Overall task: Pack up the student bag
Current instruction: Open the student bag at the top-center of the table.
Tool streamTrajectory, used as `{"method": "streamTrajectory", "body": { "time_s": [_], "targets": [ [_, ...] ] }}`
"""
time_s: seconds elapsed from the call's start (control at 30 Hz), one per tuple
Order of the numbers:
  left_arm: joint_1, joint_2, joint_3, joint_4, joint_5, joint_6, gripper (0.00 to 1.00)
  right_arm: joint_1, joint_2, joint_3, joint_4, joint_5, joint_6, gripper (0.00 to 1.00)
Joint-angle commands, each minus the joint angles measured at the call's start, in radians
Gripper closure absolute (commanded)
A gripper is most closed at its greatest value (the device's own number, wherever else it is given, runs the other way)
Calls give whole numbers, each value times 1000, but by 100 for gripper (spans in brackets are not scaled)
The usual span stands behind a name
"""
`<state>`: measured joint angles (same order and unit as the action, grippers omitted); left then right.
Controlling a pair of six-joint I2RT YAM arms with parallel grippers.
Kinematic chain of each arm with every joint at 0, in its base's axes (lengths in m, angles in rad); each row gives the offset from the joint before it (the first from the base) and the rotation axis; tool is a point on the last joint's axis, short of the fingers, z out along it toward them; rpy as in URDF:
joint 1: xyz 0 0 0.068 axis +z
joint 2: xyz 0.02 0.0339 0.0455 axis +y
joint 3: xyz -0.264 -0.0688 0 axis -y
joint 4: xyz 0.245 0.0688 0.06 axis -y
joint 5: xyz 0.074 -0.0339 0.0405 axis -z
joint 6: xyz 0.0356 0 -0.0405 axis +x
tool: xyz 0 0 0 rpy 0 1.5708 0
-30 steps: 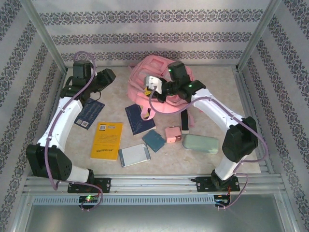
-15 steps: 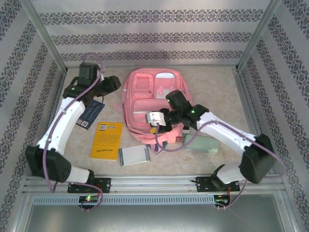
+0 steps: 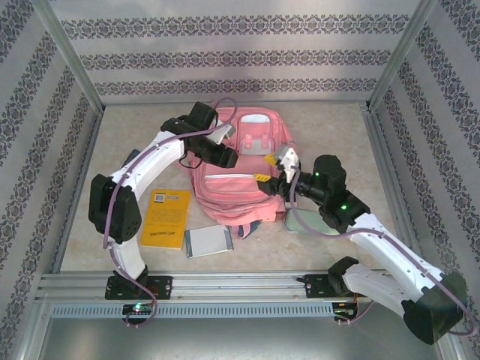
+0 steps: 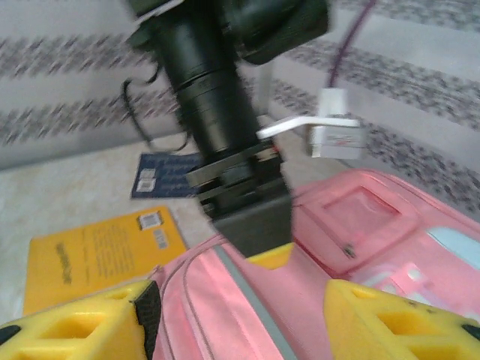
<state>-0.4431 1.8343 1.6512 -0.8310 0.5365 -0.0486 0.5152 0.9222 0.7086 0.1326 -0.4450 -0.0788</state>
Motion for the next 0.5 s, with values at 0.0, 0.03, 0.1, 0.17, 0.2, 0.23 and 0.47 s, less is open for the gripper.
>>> {"method": "streamTrajectory", "body": {
  "time_s": [0.0, 0.03, 0.1, 0.17, 0.2, 0.23, 0.47],
  "targets": [
    [1, 61, 42, -58, 191, 173, 45, -19, -61, -62, 62, 93, 188, 40],
    [1, 82, 49, -72, 207, 197, 45, -19, -75, -75, 59, 104, 180, 40],
    [-7, 114, 67, -102, 190, 243, 46, -13, -104, -93, 48, 142, 178, 40],
    [-16, 142, 79, -114, 145, 276, 46, -8, -131, -111, 55, 162, 189, 39],
    [-19, 151, 83, -114, 125, 283, 45, -6, -139, -115, 59, 163, 193, 39],
    [-22, 163, 92, -117, 101, 291, 45, -1, -145, -119, 64, 162, 193, 39],
    [-46, 172, 74, -125, 126, 307, 60, 23, -154, -124, 65, 181, 177, 38]
  ]
}}
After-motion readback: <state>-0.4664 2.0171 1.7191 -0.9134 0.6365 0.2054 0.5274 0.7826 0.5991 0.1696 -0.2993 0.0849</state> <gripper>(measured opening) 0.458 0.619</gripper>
